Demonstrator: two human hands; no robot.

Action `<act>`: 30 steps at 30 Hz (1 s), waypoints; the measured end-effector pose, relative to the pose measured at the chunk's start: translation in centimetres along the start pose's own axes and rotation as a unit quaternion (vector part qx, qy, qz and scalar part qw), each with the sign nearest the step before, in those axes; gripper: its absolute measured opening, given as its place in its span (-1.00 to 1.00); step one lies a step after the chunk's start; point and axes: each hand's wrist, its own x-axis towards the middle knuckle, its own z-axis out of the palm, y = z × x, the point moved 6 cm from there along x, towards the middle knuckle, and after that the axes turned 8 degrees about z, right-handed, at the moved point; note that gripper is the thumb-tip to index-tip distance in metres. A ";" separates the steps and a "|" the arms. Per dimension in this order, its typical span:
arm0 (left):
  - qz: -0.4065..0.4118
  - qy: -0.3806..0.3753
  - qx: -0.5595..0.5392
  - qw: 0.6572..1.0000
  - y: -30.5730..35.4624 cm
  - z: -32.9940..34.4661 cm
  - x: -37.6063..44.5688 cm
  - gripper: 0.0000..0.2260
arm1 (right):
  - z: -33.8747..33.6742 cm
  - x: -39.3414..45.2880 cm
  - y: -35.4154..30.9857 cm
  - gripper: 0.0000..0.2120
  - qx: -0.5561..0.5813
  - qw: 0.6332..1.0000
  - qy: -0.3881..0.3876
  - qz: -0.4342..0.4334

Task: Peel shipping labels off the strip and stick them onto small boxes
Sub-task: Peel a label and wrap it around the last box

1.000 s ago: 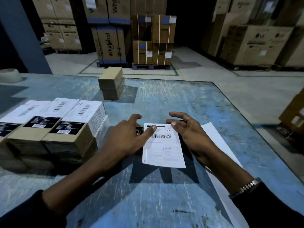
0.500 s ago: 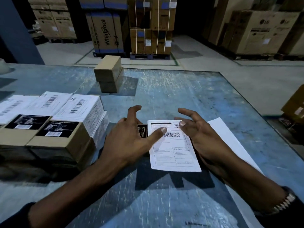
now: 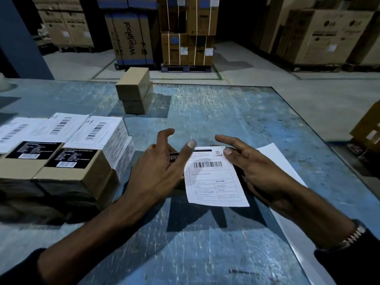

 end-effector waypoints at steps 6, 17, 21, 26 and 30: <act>0.004 0.003 0.007 1.000 -0.3 -0.1 0.2 -0.32 | 0.2 -0.1 0.1 -0.56 -0.049 0.999 -0.012 0.003; -0.002 0.011 -0.021 1.000 0.2 -0.2 0.0 -0.42 | -0.7 0.1 0.1 -0.70 -0.016 1.000 0.017 0.010; -0.016 0.002 -0.015 1.000 -0.1 -0.2 0.0 -0.29 | -1.1 0.3 0.2 -0.61 -0.021 0.999 -0.003 0.027; 0.013 0.013 -0.042 0.999 -0.1 -0.1 0.3 -0.47 | -0.9 -0.3 -0.1 -0.30 0.002 0.990 -0.135 0.036; 0.027 0.019 -0.031 0.999 -0.4 -0.1 0.3 -0.54 | -1.4 0.1 -0.1 -0.18 0.001 0.994 -0.104 0.023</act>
